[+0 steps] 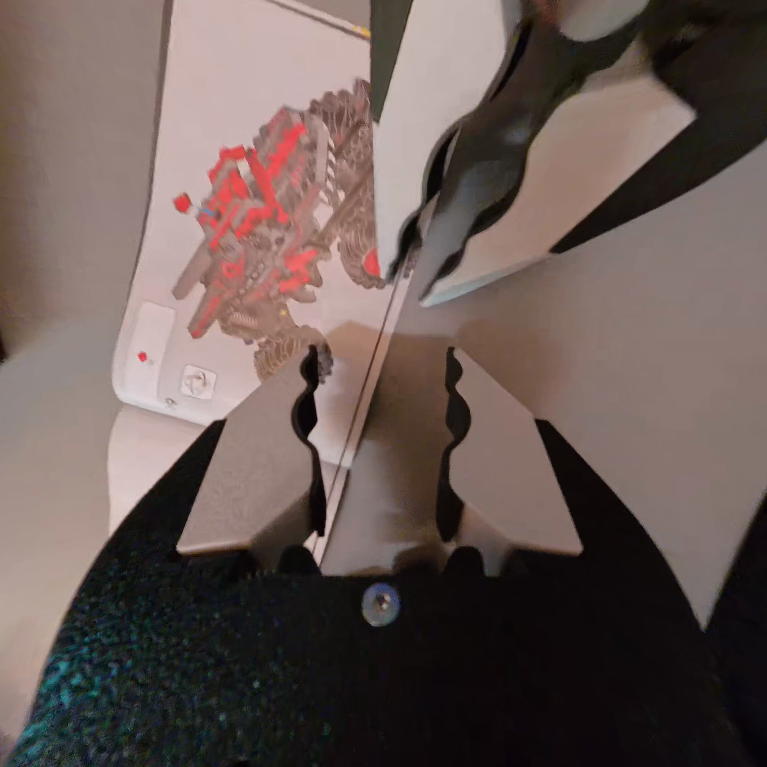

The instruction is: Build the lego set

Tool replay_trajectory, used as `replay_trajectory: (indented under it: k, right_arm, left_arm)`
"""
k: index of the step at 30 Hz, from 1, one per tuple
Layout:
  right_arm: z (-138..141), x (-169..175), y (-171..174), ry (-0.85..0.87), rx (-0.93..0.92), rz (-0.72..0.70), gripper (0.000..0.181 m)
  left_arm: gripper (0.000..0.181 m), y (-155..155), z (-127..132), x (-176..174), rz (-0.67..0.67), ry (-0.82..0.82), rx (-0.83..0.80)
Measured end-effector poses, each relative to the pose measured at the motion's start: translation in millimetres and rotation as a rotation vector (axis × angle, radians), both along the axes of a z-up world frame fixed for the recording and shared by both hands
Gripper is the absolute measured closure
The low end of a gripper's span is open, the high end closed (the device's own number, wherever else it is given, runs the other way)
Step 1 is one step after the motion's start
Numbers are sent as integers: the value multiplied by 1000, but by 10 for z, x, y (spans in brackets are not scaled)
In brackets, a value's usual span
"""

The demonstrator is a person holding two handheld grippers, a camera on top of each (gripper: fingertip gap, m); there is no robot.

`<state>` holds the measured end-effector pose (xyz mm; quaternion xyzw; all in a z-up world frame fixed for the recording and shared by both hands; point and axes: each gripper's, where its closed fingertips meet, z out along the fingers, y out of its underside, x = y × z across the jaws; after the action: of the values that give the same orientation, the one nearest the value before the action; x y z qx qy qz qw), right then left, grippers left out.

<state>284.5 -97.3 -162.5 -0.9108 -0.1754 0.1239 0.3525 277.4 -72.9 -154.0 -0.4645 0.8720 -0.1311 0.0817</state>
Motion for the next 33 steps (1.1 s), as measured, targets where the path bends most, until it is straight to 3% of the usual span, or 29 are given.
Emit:
replay_trajectory:
  k: [1, 4, 6, 9, 13, 15, 26, 33]
  right_arm:
    - [9, -12, -104, 32, -19, -5, 160]
    - [27, 2, -441, 88, -58, -11, 155]
    - [33, 136, -664, 32, -46, -34, 151]
    - [155, 394, -755, -73, 86, -104, 141]
    - [229, 503, -723, -153, 175, -94, 141]
    - [171, 477, -715, -186, 157, -40, 140]
    - [108, 363, -507, -322, 138, 173, 135]
    - [52, 426, -401, -358, 89, 167, 130]
  left_arm:
    - [114, -63, -12, 38, -26, -22, 15]
    - [110, -321, -84, 78, -106, -17, 10]
    - [112, -420, -126, 134, -143, -48, 26]
    - [120, -488, -125, 226, -90, -87, -10]
    - [152, -499, -136, 231, -41, -91, -85]
    - [181, -429, -141, 233, -38, -94, -63]
    - [181, -358, -138, 83, -60, -52, -11]
    - [181, -169, -61, 134, -46, -97, 125]
